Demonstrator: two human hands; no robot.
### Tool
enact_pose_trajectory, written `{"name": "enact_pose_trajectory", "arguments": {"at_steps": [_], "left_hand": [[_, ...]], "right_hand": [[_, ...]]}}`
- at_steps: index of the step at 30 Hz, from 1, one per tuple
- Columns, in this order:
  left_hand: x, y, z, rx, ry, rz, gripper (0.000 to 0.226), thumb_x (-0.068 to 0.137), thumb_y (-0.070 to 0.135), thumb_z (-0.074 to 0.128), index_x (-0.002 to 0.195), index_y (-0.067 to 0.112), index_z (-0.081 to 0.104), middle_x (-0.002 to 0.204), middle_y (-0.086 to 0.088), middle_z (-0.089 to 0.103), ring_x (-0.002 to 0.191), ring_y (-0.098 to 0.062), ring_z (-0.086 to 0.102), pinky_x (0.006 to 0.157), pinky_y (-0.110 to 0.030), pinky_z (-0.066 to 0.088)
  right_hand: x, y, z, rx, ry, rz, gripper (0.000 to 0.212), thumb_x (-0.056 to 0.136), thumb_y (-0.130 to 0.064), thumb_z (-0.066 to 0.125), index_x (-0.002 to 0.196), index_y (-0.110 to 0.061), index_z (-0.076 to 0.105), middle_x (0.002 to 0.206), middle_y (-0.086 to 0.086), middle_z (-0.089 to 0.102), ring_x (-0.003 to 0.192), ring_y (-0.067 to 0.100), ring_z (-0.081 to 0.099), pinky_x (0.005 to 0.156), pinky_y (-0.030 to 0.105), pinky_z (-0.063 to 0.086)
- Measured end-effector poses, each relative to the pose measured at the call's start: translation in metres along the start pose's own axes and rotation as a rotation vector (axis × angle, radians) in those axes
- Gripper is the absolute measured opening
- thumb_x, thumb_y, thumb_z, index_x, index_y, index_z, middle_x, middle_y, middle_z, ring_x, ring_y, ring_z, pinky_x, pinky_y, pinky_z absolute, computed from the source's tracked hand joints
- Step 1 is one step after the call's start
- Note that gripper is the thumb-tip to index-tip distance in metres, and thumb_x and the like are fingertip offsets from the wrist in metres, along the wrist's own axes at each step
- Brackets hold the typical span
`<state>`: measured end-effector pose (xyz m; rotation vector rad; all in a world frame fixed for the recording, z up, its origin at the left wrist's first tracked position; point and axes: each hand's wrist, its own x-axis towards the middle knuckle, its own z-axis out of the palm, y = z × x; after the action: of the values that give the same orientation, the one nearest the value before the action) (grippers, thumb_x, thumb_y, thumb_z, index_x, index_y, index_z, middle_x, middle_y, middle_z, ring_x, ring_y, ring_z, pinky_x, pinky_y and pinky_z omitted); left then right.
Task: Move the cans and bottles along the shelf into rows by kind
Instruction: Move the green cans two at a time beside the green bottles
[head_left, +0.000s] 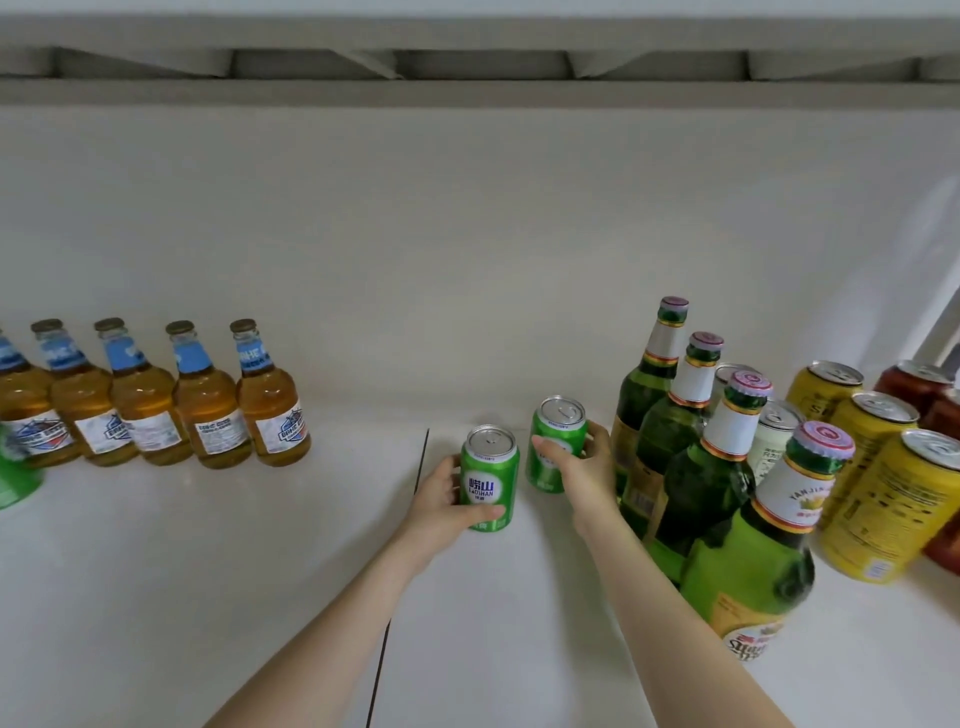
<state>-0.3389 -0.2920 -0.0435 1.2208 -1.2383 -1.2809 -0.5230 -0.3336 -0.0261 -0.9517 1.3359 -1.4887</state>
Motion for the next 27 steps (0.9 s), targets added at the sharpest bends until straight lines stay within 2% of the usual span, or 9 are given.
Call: {"name": "enact_pose_trajectory", "arguments": {"at_steps": [2,5,10,16,17,19,21,24,27], "left_hand": [[0.002,-0.003,-0.001,0.003,-0.008,-0.002,0.069,0.062,-0.005,0.087,0.12,0.013,0.054,0.118,-0.014,0.068,0.106,-0.024,0.068,0.08,-0.028,0.056],[0.002,-0.005,-0.002,-0.009,-0.011,0.002,0.075,0.056,0.005,0.087,0.123,0.014,0.054,0.118,-0.012,0.068,0.108,-0.025,0.068,0.082,-0.03,0.056],[0.002,-0.004,-0.004,-0.008,-0.037,0.012,0.072,0.056,0.007,0.086,0.12,0.017,0.055,0.119,-0.011,0.068,0.106,-0.021,0.069,0.079,-0.025,0.056],[0.003,-0.007,-0.007,0.011,-0.045,0.023,0.069,0.061,0.002,0.087,0.12,0.018,0.055,0.121,-0.011,0.067,0.109,-0.021,0.067,0.085,-0.026,0.055],[0.003,-0.007,-0.008,0.017,-0.047,0.023,0.07,0.06,0.001,0.088,0.12,0.019,0.055,0.121,-0.01,0.067,0.109,-0.02,0.067,0.086,-0.026,0.055],[0.003,-0.009,-0.011,0.034,-0.052,0.018,0.073,0.061,-0.006,0.088,0.122,0.017,0.055,0.12,-0.009,0.067,0.106,-0.016,0.068,0.085,-0.023,0.055],[0.003,-0.012,-0.017,0.04,-0.048,0.014,0.075,0.063,-0.014,0.084,0.126,0.012,0.054,0.119,-0.008,0.066,0.1,-0.01,0.07,0.082,-0.02,0.054],[0.004,-0.014,-0.024,0.089,-0.042,0.017,0.075,0.062,-0.017,0.083,0.126,0.009,0.054,0.112,-0.009,0.067,0.092,-0.011,0.07,0.079,-0.02,0.054],[0.006,-0.015,-0.022,0.162,-0.039,0.03,0.068,0.062,-0.014,0.084,0.122,0.002,0.057,0.108,-0.013,0.069,0.092,-0.017,0.07,0.078,-0.02,0.055]], "right_hand": [[0.006,0.004,0.0,-0.014,0.011,-0.006,0.065,0.071,-0.016,0.087,0.121,-0.028,0.048,0.103,-0.014,0.059,0.09,0.002,0.058,0.073,0.021,0.046],[0.01,0.009,0.001,-0.022,0.013,0.0,0.064,0.071,-0.015,0.088,0.121,-0.026,0.049,0.105,-0.012,0.06,0.091,0.003,0.059,0.075,0.024,0.047],[0.012,0.016,0.0,-0.026,-0.01,0.003,0.065,0.071,-0.018,0.088,0.123,-0.028,0.051,0.108,-0.012,0.062,0.093,0.001,0.059,0.071,0.019,0.047],[0.009,0.021,-0.003,-0.037,-0.03,-0.031,0.06,0.074,-0.02,0.086,0.122,-0.028,0.052,0.114,-0.008,0.066,0.092,-0.002,0.062,0.066,0.011,0.047],[0.008,0.021,-0.004,-0.043,-0.036,-0.031,0.058,0.075,-0.02,0.085,0.123,-0.026,0.053,0.117,-0.006,0.066,0.095,-0.001,0.063,0.069,0.013,0.049],[0.004,0.022,-0.008,-0.067,-0.044,-0.03,0.061,0.078,-0.021,0.083,0.132,-0.017,0.054,0.129,0.0,0.063,0.112,0.011,0.062,0.09,0.027,0.053],[-0.006,0.024,-0.013,-0.111,0.004,-0.029,0.072,0.079,-0.027,0.083,0.141,-0.016,0.048,0.141,0.001,0.055,0.128,0.018,0.052,0.106,0.037,0.044],[-0.026,0.026,-0.022,-0.143,0.128,-0.074,0.07,0.077,-0.032,0.084,0.136,-0.014,0.051,0.135,0.001,0.057,0.121,0.016,0.054,0.096,0.03,0.043],[-0.043,0.027,-0.025,-0.149,0.103,-0.135,0.054,0.076,-0.026,0.085,0.12,-0.015,0.056,0.118,0.003,0.063,0.111,0.019,0.06,0.086,0.023,0.044]]}}
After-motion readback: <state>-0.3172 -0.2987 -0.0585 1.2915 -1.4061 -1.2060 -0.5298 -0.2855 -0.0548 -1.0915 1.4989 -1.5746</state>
